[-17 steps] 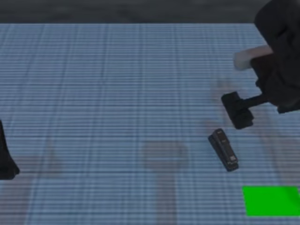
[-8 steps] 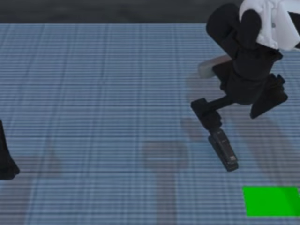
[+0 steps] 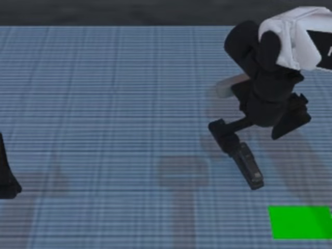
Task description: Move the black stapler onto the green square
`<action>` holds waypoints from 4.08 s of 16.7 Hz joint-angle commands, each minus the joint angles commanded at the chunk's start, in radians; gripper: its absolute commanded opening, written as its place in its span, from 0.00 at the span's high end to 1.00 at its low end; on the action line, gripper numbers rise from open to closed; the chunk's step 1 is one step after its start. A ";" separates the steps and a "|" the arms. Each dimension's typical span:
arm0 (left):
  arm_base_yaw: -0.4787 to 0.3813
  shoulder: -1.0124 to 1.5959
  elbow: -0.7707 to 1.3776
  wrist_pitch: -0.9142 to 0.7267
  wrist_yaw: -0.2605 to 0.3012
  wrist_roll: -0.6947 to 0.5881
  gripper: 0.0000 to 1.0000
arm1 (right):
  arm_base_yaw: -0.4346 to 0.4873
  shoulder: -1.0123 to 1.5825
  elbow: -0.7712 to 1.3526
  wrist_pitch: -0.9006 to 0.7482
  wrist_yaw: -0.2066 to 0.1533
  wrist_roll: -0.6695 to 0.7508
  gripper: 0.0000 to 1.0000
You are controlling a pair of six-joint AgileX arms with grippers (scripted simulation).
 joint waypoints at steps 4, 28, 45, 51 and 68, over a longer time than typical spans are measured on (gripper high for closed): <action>0.000 0.000 0.000 0.000 0.000 0.000 0.00 | 0.002 0.068 -0.105 0.181 0.000 0.004 0.00; 0.000 0.000 0.000 0.000 0.000 0.000 0.00 | 0.004 0.095 -0.143 0.238 0.001 0.006 1.00; 0.000 0.000 0.000 0.000 0.000 0.000 0.00 | 0.009 -0.041 0.077 -0.116 0.000 0.002 1.00; 0.000 0.000 0.000 0.000 0.000 0.000 0.00 | 0.010 -0.048 0.065 -0.119 0.003 0.066 1.00; 0.000 0.000 0.000 0.000 0.000 0.000 0.00 | 0.025 -0.433 -0.338 -0.146 0.068 1.657 1.00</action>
